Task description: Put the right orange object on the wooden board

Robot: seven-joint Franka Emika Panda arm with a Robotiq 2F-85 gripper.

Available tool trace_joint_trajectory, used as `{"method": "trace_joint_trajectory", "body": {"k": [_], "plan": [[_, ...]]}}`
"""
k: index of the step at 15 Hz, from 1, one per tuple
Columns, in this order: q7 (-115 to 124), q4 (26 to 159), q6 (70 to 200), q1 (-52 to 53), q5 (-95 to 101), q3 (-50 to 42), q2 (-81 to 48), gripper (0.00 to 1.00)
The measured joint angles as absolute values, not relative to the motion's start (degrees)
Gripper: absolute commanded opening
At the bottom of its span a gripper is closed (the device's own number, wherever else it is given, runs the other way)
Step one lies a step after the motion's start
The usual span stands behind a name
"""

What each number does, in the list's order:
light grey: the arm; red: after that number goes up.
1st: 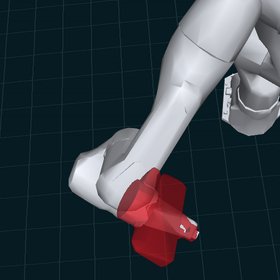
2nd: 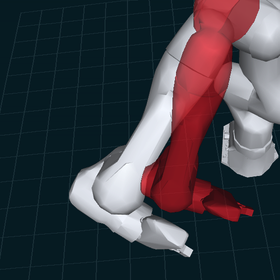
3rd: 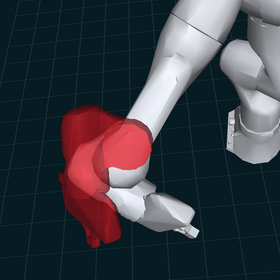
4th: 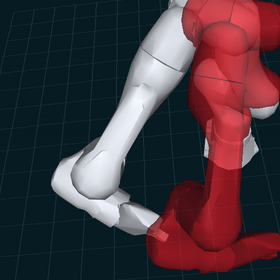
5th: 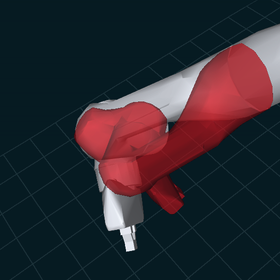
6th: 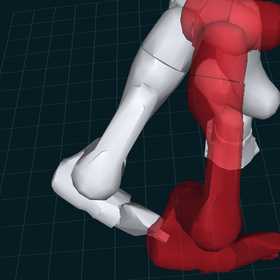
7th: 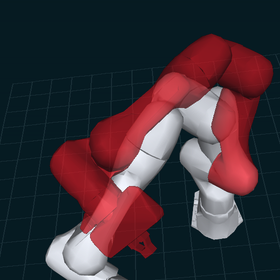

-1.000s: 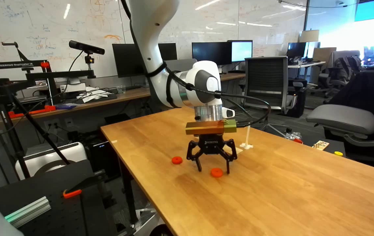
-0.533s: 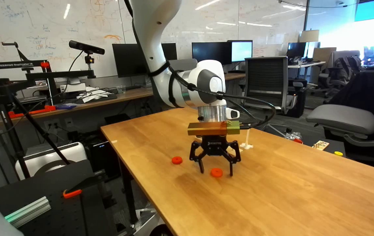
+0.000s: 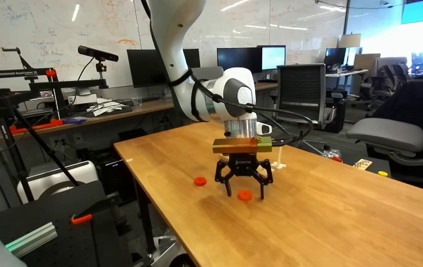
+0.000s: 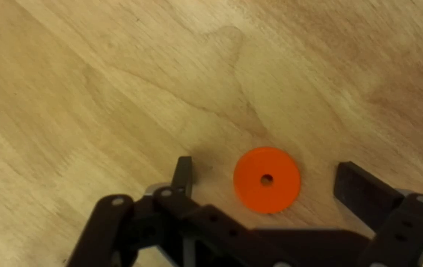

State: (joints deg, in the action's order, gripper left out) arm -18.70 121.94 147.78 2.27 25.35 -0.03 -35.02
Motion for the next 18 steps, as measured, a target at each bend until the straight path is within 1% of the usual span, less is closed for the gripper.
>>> {"method": "trace_joint_trajectory", "body": {"k": [4,7,8,9,11,13,14,18], "plan": [[-19.15,121.86,146.6,2.46,25.43,0.08,-35.05,1.0],[-21.53,121.38,143.02,2.03,24.98,1.07,-35.03,1.0],[-22.43,121.09,141.71,1.81,24.61,1.47,-35.03,0.96],[-23.3,120.78,140.53,1.65,24.18,1.78,-35.03,0.72],[-24.58,120.2,138.89,1.41,23.68,2.27,-35.03,0.71],[-25.42,119.92,138.62,1.22,23.63,2.5,-34.97,0.54],[-25.74,119.77,138.62,1.12,23.63,2.51,-34.78,0.45],[-26.09,119.52,138.68,0.99,23.63,2.51,-34.31,0.16]]}}
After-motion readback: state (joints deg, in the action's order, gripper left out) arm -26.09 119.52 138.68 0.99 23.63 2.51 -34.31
